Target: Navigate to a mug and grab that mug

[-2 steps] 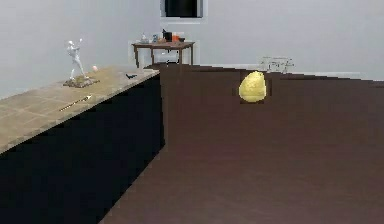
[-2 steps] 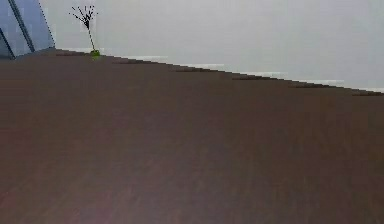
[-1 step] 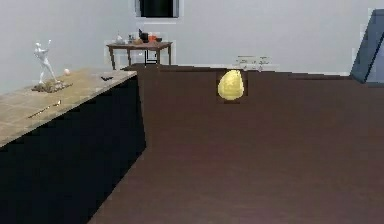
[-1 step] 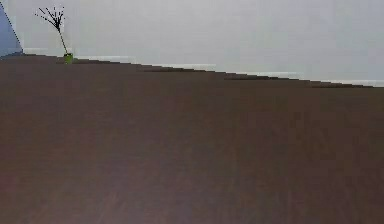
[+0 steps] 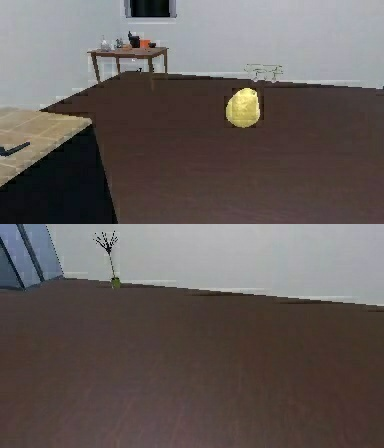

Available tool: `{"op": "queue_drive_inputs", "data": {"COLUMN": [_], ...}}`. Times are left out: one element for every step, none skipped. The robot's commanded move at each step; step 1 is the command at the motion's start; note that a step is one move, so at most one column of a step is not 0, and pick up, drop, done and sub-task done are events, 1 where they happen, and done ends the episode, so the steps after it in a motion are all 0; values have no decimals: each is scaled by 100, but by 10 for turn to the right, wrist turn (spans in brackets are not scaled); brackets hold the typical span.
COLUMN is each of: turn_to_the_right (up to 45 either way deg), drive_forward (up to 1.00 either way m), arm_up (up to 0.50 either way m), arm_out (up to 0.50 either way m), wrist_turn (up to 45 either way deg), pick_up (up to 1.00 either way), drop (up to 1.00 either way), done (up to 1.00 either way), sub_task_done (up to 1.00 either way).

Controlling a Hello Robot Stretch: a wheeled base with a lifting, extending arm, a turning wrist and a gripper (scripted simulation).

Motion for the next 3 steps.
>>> {"op": "queue_drive_inputs", "data": {"turn_to_the_right": [30, 0, 60], "drive_forward": [0, 100, 0], "arm_up": [0, 0, 0], "arm_out": [0, 0, 0], "wrist_turn": [0, 0, 0], "pick_up": [0, 0, 0], "drop": [0, 0, 0], "done": [0, 0, 0], "sub_task_done": [0, 0, 0]}}
